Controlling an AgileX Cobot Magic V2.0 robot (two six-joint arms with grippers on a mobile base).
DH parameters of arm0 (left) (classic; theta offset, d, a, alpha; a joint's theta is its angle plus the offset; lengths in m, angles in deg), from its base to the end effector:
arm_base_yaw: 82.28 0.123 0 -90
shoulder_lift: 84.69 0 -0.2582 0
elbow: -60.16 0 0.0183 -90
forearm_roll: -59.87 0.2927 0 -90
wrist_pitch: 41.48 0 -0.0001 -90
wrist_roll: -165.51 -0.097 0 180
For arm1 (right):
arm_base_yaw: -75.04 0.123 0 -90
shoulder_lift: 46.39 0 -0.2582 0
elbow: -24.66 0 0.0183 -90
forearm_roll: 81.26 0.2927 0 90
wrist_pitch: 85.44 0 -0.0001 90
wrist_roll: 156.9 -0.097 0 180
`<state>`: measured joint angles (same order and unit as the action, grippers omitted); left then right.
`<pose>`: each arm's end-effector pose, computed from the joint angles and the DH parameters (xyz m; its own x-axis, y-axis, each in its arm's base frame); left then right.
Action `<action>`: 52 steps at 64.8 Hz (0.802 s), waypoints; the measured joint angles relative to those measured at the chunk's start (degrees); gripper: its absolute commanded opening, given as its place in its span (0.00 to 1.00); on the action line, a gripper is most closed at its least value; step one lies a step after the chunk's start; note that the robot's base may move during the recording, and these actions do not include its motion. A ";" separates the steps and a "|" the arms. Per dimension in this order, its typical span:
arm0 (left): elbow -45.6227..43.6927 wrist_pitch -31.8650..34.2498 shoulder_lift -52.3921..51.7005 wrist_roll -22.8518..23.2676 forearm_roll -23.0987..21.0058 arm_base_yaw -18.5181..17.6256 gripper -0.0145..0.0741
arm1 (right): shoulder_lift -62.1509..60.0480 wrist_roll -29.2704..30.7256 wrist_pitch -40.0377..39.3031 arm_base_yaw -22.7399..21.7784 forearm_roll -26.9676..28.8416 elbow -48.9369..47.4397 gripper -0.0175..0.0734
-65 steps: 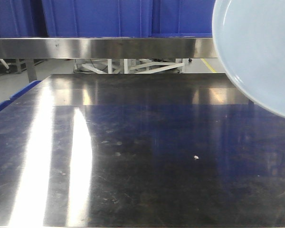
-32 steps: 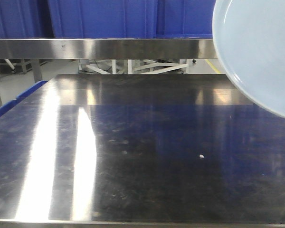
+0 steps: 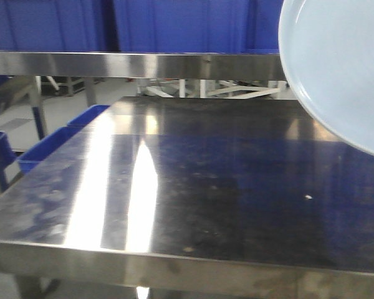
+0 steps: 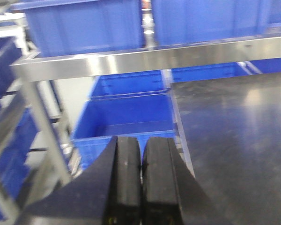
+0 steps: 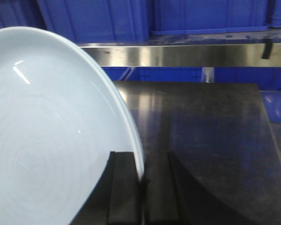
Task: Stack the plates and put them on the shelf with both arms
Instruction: 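Turn the base away from the table holding the stack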
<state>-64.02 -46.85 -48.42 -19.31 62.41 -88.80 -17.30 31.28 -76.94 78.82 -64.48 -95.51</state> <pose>0.1800 -0.0202 0.2707 -0.1138 0.1418 -0.9833 0.1251 0.9839 0.1274 0.1622 0.0149 0.2603 -0.1372 0.1377 -0.9809 -0.0890 0.9846 0.1506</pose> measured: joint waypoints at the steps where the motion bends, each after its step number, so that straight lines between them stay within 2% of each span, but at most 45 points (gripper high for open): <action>1: 0.00 0.00 0.00 0.00 0.00 0.00 0.26 | 0.00 0.00 0.00 0.00 0.00 0.00 0.25; 52: 0.00 0.00 0.00 0.00 0.00 0.00 0.26 | -0.09 0.00 0.00 -0.13 0.00 0.00 0.25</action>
<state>-64.02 -46.85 -48.42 -19.31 62.41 -88.80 -17.39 31.28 -76.94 78.69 -64.48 -95.51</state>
